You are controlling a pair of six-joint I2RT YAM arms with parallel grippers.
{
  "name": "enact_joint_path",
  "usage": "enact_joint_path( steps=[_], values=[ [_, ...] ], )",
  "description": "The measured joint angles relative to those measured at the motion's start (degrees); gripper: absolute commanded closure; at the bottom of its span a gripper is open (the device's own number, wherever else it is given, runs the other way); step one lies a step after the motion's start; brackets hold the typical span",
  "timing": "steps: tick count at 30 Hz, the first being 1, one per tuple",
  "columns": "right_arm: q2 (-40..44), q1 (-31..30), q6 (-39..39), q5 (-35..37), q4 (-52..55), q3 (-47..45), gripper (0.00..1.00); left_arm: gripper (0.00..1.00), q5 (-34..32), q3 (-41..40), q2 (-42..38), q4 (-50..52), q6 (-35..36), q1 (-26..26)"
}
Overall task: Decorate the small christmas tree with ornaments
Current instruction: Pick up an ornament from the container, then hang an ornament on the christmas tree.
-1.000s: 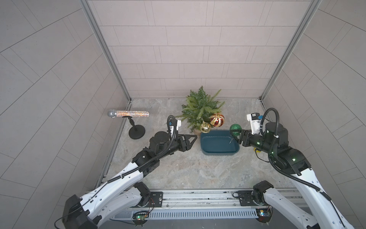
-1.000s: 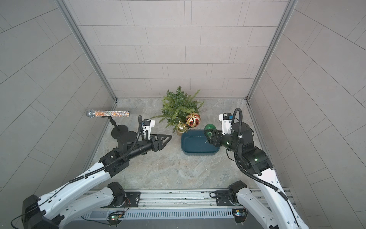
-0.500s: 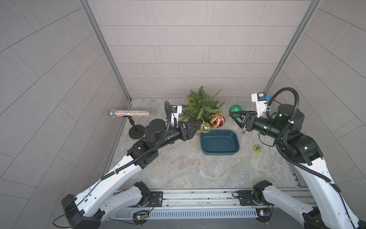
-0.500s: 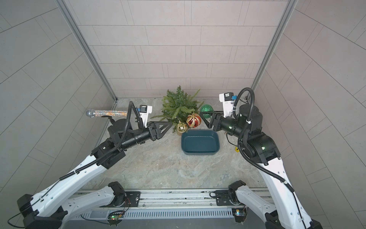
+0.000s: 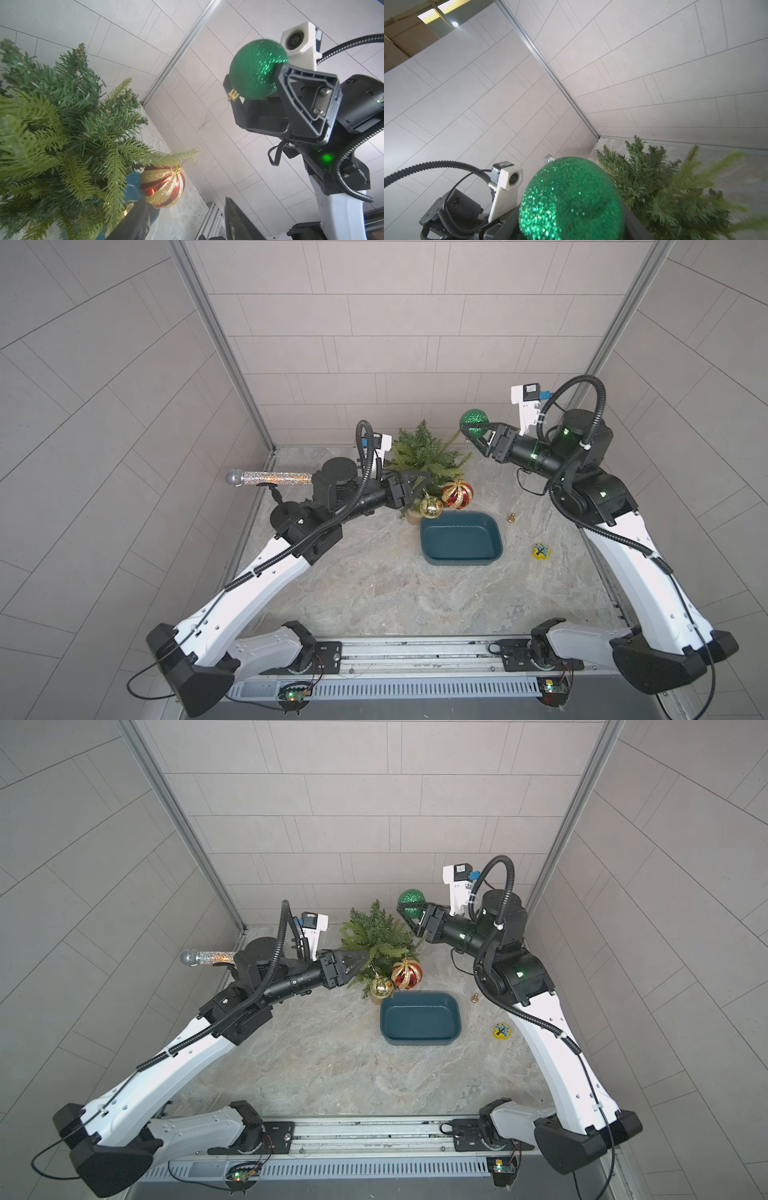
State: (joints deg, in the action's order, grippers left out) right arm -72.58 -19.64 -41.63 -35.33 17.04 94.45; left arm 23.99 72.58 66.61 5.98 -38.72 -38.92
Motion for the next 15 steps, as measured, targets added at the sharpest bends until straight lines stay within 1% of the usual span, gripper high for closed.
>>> enact_joint_path(
  steps=[9, 15],
  values=[
    [-9.6, -4.5, -3.08, -0.35, -6.71, 4.68, 0.43, 0.38, -1.68, 1.14, 1.25, 1.18, 0.15, 3.74],
    [-13.64, -5.2, -5.29, -1.29, -9.84, 5.07, 0.43, 0.38, -4.07, 1.27, 1.33, 2.4, 0.02, 6.71]
  ],
)
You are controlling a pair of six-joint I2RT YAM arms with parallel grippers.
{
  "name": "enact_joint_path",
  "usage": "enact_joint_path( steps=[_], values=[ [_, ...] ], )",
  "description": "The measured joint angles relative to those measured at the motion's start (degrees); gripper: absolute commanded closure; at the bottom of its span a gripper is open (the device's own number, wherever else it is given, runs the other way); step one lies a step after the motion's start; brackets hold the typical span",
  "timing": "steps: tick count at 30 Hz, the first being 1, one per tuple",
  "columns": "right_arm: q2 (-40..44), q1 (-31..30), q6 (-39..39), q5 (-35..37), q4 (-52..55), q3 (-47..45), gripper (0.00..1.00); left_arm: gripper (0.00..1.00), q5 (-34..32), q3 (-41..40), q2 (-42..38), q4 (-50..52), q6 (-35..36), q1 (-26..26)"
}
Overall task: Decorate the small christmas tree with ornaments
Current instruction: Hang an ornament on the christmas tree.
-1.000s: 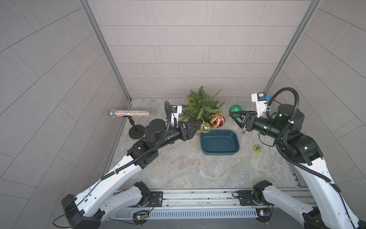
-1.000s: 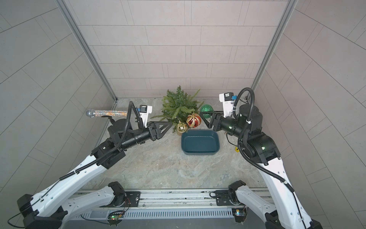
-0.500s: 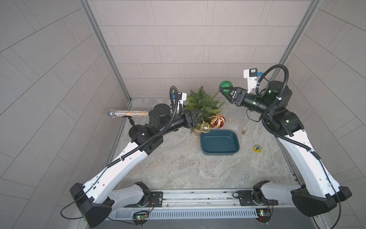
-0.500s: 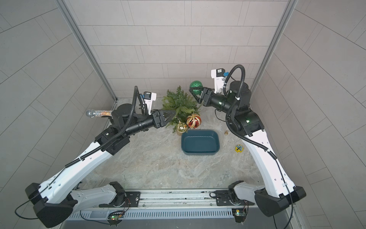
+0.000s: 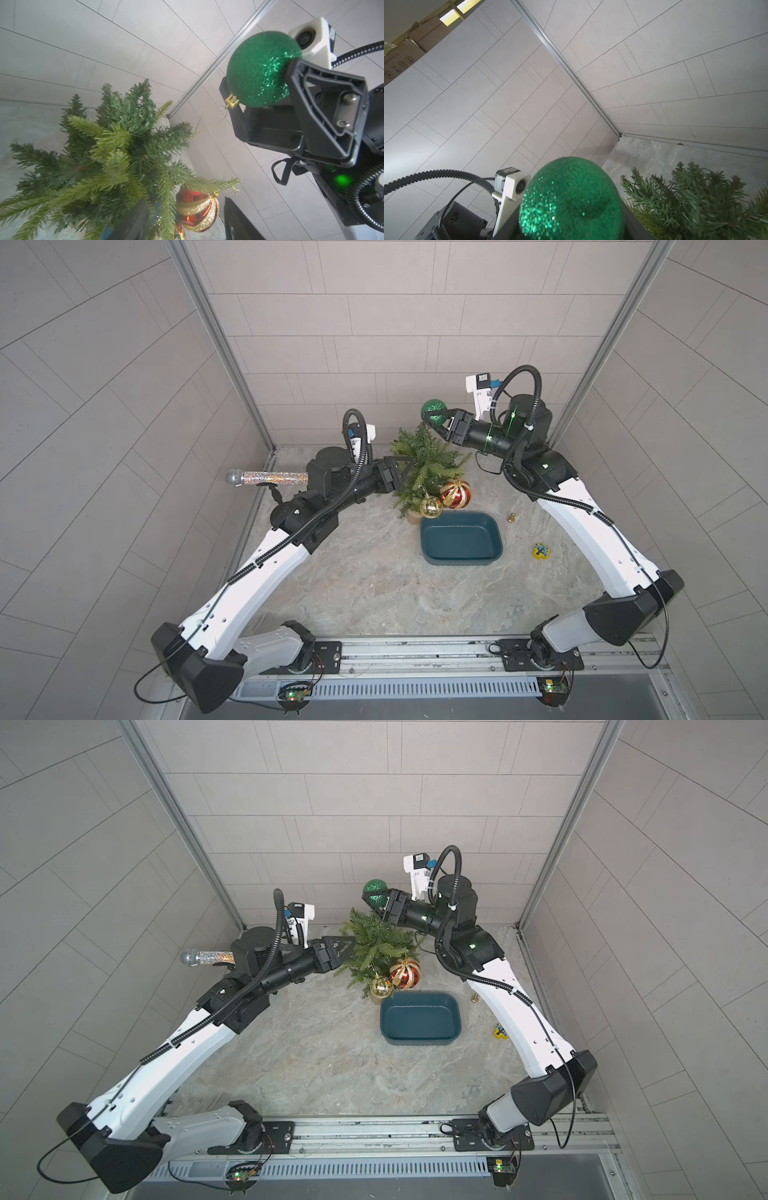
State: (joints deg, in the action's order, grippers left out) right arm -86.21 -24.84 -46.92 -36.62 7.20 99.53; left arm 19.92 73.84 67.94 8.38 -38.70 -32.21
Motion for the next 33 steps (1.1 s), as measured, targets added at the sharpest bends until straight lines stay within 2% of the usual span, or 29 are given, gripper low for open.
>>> enact_joint_path(
  steps=[10, 33],
  values=[
    [-1.27, -0.22, -1.42, -0.61, -2.82, -0.48, 0.43, 0.38, -0.09, 1.16, 3.15, 0.07, -0.48, 0.85],
    [2.78, 2.03, -1.84, 1.77, -3.08, -6.58, 0.43, 0.37, 1.55, 2.97, 6.6, -0.44, -0.94, 0.85]
  ],
)
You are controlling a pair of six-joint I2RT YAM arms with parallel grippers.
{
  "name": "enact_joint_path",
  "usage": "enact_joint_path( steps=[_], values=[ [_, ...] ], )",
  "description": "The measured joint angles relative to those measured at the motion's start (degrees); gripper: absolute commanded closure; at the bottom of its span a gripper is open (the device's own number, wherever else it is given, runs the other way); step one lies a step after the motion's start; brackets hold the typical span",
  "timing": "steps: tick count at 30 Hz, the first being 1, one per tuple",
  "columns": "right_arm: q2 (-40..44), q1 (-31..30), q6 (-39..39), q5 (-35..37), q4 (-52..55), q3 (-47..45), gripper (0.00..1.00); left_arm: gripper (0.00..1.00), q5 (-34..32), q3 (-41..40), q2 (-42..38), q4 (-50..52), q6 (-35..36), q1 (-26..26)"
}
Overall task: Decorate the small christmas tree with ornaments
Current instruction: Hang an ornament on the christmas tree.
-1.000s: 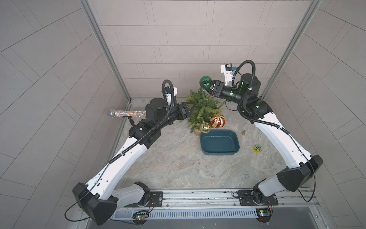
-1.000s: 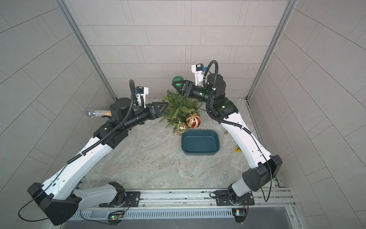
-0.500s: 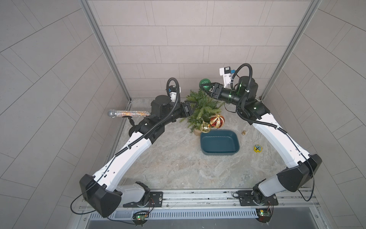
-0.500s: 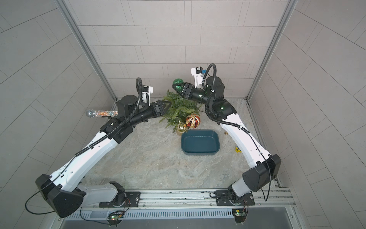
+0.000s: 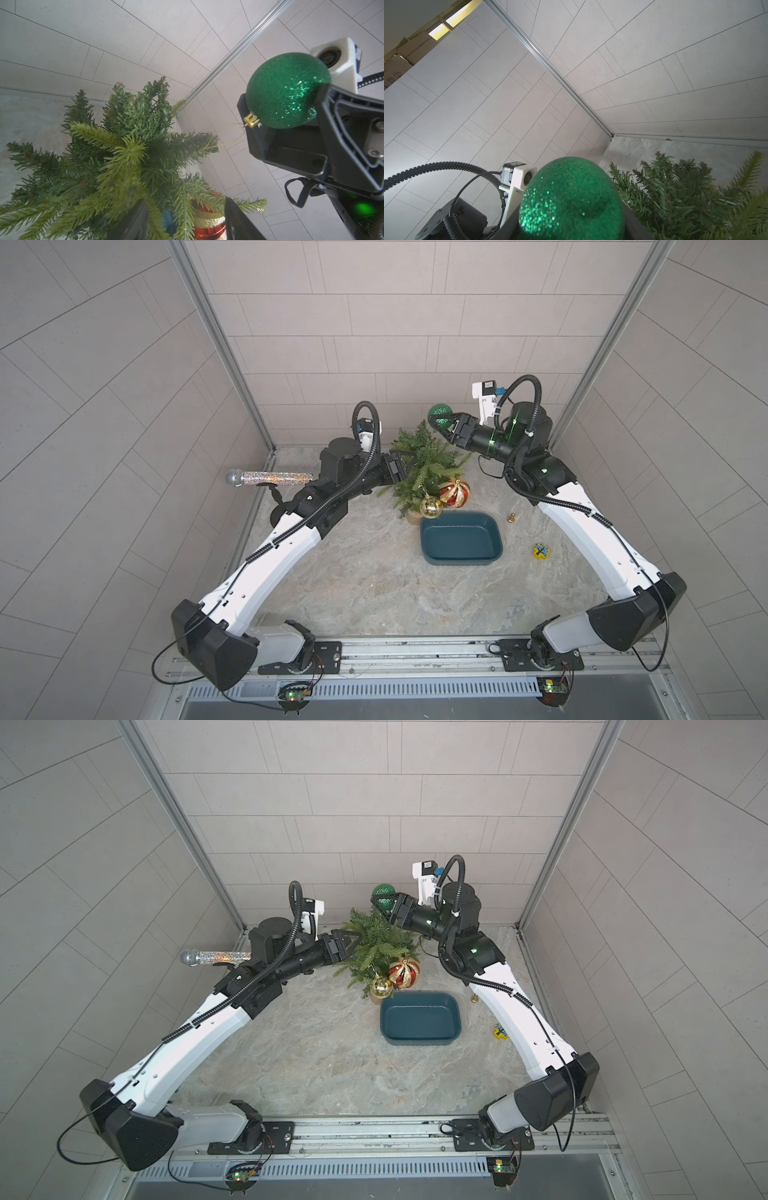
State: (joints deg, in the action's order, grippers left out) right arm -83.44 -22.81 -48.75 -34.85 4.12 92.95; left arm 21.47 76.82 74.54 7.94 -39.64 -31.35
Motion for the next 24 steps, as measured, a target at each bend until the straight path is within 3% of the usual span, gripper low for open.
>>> enact_joint_path(
  steps=[16, 24],
  values=[
    [1.03, 0.74, -0.48, 0.48, -0.11, -4.2, 0.43, 0.37, 1.42, 4.24, 3.78, -1.25, -0.74, 0.0],
    [2.45, 1.4, -1.31, 0.76, -1.22, -5.49, 0.43, 0.42, 1.92, 6.58, 6.49, -1.55, -1.03, -0.2]
  ],
)
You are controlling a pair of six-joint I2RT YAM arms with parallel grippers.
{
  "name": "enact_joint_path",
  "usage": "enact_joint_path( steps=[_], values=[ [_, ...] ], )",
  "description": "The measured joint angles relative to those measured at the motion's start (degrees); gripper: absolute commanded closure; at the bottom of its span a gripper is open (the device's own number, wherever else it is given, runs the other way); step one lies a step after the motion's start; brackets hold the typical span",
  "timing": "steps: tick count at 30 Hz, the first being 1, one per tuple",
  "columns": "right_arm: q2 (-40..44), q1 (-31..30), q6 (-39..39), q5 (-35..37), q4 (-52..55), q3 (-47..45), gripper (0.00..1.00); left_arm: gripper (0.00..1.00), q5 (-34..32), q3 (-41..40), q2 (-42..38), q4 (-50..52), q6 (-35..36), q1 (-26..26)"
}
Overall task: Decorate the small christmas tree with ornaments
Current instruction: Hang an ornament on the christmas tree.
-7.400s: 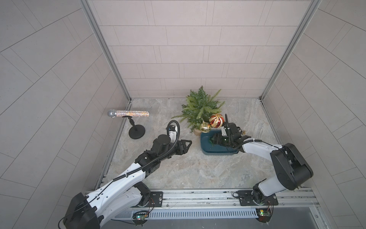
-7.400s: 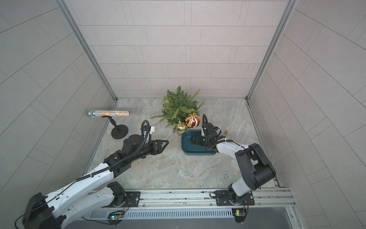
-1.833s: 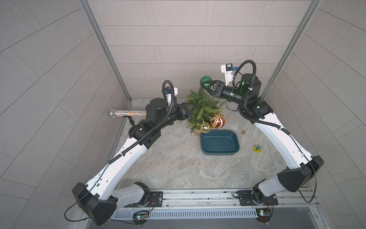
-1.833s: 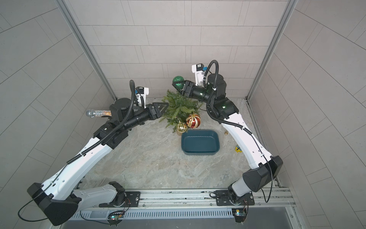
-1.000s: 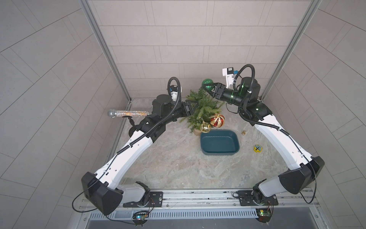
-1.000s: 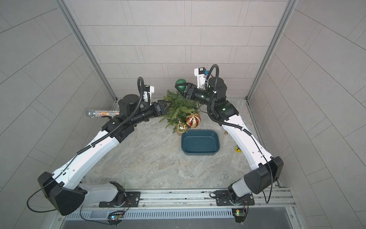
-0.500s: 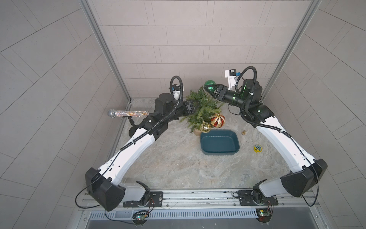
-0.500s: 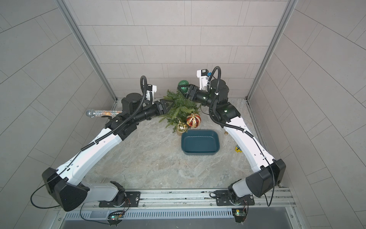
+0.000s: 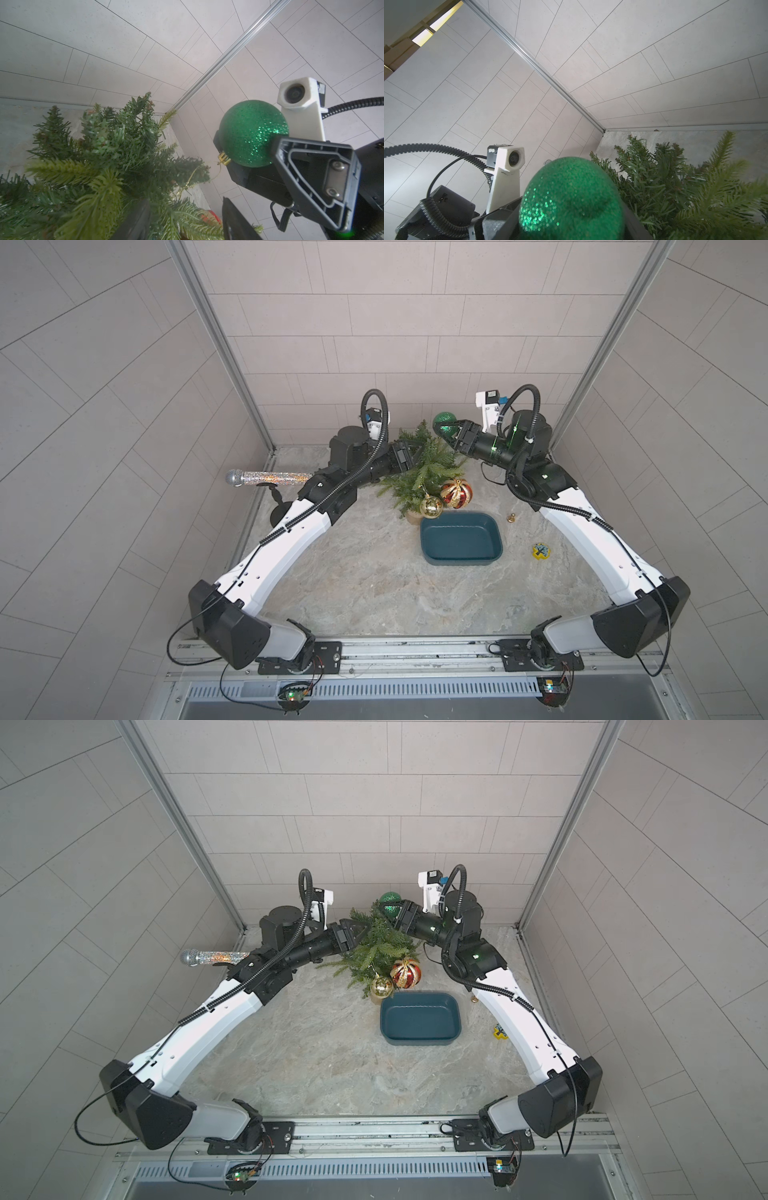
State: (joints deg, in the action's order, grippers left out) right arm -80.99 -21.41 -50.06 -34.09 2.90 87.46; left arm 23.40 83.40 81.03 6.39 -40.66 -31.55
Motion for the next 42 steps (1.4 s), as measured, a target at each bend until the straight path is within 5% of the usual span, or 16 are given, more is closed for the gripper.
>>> enact_joint_path(
  steps=[42],
  values=[
    [4.87, 1.95, -6.51, -0.15, -9.75, -13.05, 0.41, 0.47, -2.69, 5.64, 5.49, 2.16, 0.66, -1.14]
  ],
)
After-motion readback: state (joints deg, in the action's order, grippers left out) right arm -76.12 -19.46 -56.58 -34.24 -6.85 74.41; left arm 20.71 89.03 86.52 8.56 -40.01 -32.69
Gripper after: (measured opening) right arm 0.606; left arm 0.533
